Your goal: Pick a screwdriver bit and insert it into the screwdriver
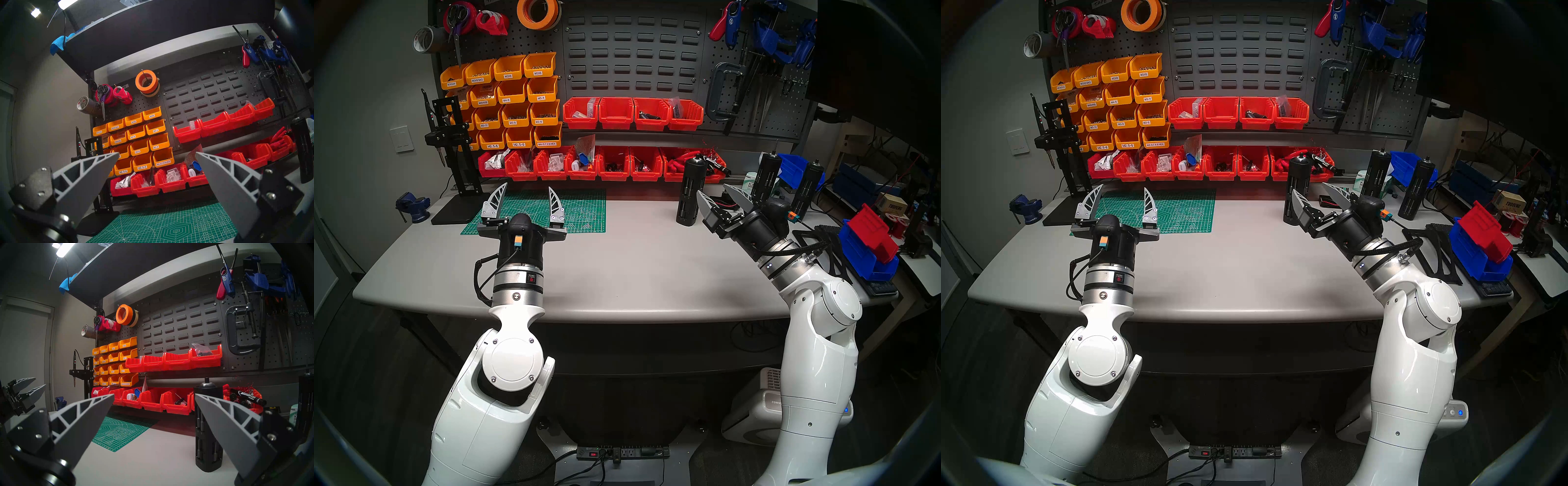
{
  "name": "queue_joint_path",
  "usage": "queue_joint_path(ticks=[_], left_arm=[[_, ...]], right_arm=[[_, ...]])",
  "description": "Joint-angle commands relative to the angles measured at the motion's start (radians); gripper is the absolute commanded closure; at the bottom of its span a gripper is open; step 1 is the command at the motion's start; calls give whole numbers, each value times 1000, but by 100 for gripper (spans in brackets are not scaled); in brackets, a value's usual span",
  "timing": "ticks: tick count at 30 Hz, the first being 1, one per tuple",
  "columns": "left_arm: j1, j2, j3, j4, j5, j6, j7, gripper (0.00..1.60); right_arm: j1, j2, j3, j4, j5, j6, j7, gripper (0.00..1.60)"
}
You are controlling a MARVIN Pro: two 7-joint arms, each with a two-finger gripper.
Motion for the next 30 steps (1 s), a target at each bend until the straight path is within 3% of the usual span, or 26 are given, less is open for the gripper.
queue_joint_path(ticks=[1, 6, 14, 30], left_arm=[[-37, 29, -26, -22, -42, -54, -36, 0], [-58, 48, -44, 7, -68, -86, -62, 0], [-79, 51, -58, 32, -83, -106, -76, 0], [-65, 47, -60, 44, -96, -122, -74, 0]], right_arm=[[35, -6, -20, -19, -4, 1, -53, 0], [84, -11, -34, 27, -34, -4, -99, 0], [172, 34, -29, 116, -49, 6, -110, 0], [280, 77, -12, 188, -28, 57, -119, 0]])
